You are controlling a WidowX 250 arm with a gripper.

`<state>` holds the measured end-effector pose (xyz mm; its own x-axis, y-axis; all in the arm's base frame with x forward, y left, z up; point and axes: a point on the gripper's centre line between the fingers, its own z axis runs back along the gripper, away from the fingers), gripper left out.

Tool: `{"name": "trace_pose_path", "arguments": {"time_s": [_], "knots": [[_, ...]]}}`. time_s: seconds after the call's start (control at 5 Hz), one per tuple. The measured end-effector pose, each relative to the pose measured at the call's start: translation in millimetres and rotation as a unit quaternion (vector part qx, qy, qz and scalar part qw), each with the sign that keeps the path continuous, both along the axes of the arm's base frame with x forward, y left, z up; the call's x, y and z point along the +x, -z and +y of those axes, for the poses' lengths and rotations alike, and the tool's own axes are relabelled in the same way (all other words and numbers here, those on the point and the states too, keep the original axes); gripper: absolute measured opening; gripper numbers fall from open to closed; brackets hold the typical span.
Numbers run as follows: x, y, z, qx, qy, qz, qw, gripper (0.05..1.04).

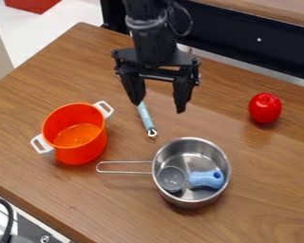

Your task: Move the silver pot to the bottom right side of the table

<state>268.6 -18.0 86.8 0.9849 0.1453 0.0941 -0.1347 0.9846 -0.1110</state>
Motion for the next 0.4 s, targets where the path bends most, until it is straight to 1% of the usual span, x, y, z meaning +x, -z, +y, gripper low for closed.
{"name": "trace_pose_path", "arguments": {"time_s": [0.2, 0.4], "knots": [[18.2, 14.5, -25.1, -0.006, 0.003, 0.016, 0.9998, 0.994], [31.5, 28.2, -54.9, -0.012, -0.008, 0.023, 0.9996, 0.994]]}}
